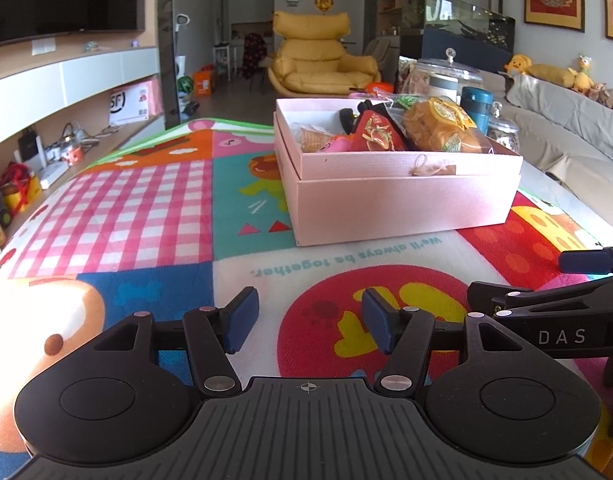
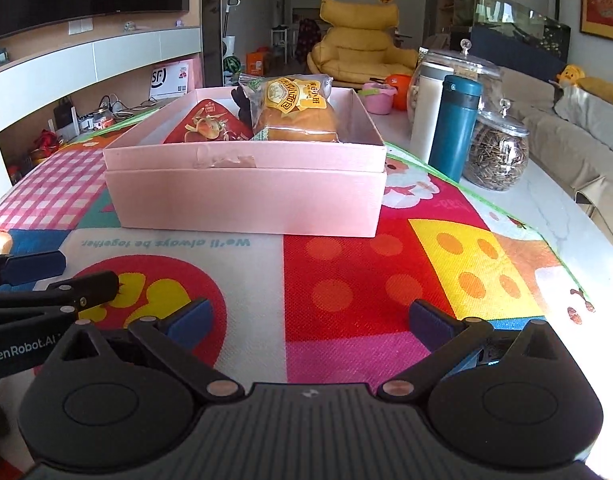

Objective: Organize objects

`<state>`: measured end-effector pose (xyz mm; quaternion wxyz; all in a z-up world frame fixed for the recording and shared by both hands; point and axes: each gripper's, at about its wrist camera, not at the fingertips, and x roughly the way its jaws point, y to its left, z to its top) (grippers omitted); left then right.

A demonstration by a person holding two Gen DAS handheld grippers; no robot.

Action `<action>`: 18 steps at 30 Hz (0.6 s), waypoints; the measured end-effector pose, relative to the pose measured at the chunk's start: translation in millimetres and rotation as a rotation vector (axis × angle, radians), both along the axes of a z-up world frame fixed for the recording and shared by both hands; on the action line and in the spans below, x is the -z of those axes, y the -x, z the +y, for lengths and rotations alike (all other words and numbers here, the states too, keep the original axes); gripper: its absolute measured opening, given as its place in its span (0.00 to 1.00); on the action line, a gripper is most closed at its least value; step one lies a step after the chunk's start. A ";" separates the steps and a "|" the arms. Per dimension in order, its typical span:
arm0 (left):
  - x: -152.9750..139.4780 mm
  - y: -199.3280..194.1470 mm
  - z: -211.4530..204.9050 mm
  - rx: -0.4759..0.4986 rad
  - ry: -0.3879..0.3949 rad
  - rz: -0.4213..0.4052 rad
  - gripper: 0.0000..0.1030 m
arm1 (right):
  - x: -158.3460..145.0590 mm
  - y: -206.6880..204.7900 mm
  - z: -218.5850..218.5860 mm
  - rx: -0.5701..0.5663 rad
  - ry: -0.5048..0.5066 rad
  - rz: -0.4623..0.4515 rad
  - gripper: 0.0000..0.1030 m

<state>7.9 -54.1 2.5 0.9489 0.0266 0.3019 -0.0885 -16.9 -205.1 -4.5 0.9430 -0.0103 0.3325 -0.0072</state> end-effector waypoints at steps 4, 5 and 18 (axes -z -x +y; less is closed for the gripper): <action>0.5 2.6 -0.8 -0.006 -0.011 -0.003 0.62 | 0.2 0.9 5.1 -0.025 0.053 -0.030 1.00; 0.6 3.0 -1.2 -0.007 -0.012 -0.003 0.62 | 2.3 1.4 5.0 -0.025 0.056 -0.040 1.00; -0.2 4.2 1.3 -0.014 0.005 0.002 0.62 | 3.9 -4.6 -4.5 -0.005 -0.035 -0.018 1.00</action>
